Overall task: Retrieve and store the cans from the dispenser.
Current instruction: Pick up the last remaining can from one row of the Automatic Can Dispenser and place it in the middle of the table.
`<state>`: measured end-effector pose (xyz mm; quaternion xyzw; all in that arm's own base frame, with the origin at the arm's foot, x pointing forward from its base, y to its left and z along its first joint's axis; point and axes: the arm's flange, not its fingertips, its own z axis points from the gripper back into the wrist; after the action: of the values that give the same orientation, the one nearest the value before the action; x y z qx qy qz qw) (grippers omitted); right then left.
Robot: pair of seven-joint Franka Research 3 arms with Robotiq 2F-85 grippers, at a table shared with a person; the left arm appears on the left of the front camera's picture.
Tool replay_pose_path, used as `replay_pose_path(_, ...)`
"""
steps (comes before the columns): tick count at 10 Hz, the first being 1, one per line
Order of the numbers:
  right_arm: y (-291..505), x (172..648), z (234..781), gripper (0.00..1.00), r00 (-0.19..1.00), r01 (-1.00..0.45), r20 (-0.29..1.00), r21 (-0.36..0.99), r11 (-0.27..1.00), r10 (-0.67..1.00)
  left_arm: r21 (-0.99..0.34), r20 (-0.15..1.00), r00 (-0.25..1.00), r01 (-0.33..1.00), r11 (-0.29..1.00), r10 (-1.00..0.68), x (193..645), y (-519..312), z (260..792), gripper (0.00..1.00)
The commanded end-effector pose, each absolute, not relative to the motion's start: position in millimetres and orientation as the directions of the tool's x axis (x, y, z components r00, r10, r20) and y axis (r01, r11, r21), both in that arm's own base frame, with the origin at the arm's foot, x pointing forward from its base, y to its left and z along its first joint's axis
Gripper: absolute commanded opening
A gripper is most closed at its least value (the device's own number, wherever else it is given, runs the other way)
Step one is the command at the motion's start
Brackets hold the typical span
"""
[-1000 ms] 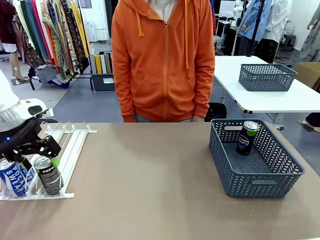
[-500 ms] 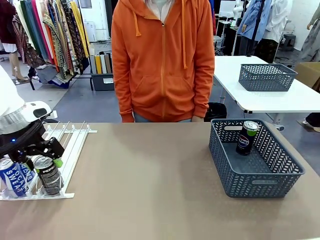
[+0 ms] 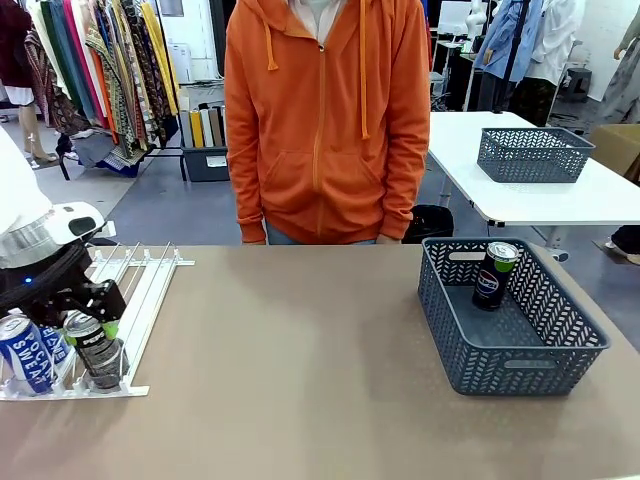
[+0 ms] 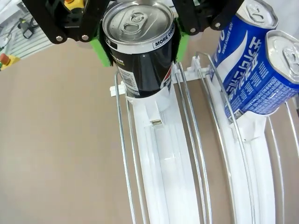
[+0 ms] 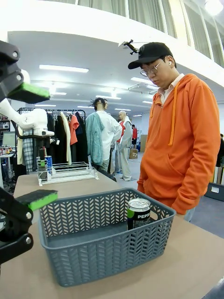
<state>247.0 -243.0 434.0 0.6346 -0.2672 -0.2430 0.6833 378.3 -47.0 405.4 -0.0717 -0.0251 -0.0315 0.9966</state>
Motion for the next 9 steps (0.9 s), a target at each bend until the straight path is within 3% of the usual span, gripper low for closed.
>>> replay_pose_path(1, -244.3, 247.9, 437.2, 1.00, 0.739, -0.022, 0.067, 0.997, 0.075, -0.671, -0.120, 0.050, 0.998, 0.041, 0.992, -0.036, 367.9, -49.4, 401.0, 0.00)
replay_pose_path(3, -244.3, 247.9, 437.2, 1.00, 0.739, -0.022, 0.067, 0.997, 0.075, -0.671, -0.122, 0.066, 0.997, 0.042, 0.992, -0.034, 367.5, -49.6, 405.6, 0.00)
replay_pose_path(5, -244.3, 247.9, 437.2, 1.00, 0.739, -0.022, 0.067, 0.997, 0.075, -0.671, -0.131, 0.139, 0.990, 0.041, 0.991, -0.022, 358.4, -47.2, 442.4, 0.00)
replay_pose_path(9, -244.3, 247.9, 437.2, 1.00, 0.739, -0.022, 0.067, 0.997, 0.075, -0.671, -0.029, 0.329, 0.941, 0.098, 0.995, -0.083, 285.3, -55.2, 549.0, 0.00)
